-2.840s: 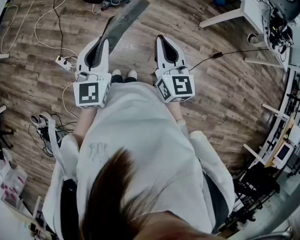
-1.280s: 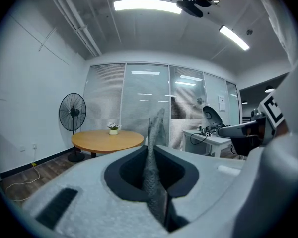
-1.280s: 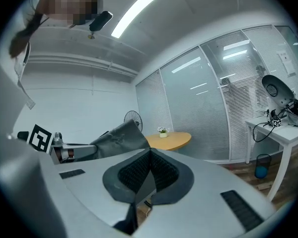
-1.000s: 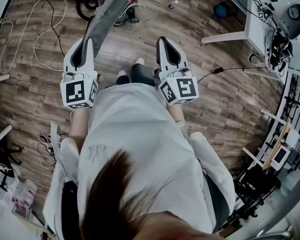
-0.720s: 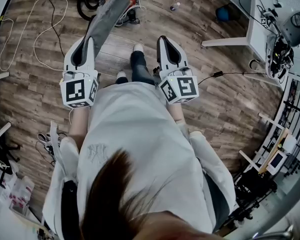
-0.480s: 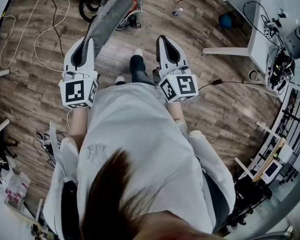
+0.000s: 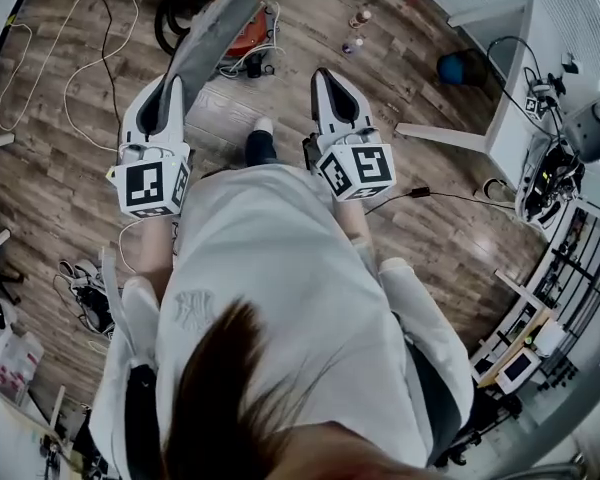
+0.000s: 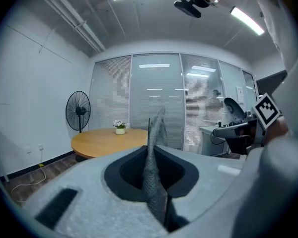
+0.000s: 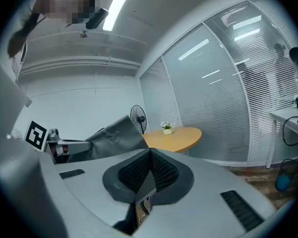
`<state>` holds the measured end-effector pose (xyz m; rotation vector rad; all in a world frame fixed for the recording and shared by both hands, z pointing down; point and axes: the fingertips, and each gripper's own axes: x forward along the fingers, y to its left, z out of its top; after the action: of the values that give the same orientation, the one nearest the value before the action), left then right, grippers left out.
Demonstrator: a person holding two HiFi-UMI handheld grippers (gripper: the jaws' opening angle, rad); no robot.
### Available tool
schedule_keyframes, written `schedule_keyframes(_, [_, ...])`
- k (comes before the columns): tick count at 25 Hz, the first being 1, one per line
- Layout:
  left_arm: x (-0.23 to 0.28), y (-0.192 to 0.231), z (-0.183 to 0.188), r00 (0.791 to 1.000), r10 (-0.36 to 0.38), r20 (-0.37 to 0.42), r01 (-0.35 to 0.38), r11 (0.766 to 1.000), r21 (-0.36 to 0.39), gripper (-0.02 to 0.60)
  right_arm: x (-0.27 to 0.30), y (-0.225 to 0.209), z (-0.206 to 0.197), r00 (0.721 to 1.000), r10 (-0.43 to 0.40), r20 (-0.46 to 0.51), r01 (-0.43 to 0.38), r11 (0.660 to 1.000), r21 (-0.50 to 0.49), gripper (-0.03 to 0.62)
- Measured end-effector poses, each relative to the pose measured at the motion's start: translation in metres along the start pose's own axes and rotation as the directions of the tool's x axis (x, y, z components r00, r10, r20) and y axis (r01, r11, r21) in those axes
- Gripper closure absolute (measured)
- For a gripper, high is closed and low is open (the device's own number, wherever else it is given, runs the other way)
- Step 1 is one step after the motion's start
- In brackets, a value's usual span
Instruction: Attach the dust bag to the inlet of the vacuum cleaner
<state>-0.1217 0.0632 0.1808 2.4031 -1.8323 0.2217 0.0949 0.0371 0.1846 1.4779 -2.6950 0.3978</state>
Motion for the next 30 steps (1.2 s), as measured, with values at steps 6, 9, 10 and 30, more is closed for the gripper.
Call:
schedule_keyframes(6, [0.027, -0.004, -0.004, 0.999, 0.043, -0.022, -0.043, 0.999, -0.014, 0.543, 0.016, -0.036, -0.003, 0.999, 0.019, -0.037, -0.019, 1.000, 0.007, 0.591])
schedule_keyframes(9, [0.035, -0.008, -0.004, 0.998, 0.049, -0.030, -0.049, 0.999, -0.015, 0.543, 0.020, -0.047, -0.002, 0.999, 0.018, -0.037, -0.018, 1.000, 0.010, 0.592])
schedule_keyframes(10, [0.037, -0.009, -0.004, 0.998, 0.049, -0.034, -0.049, 0.999, -0.013, 0.543, 0.021, -0.050, -0.001, 0.999, 0.018, -0.037, -0.017, 1.000, 0.011, 0.591])
schedule_keyframes(30, [0.089, 0.001, 0.007, 0.995, -0.077, -0.060, 0.078, 0.997, 0.006, 0.543, 0.053, -0.066, 0.015, 0.998, -0.061, -0.019, 0.062, 0.997, 0.043, 0.591])
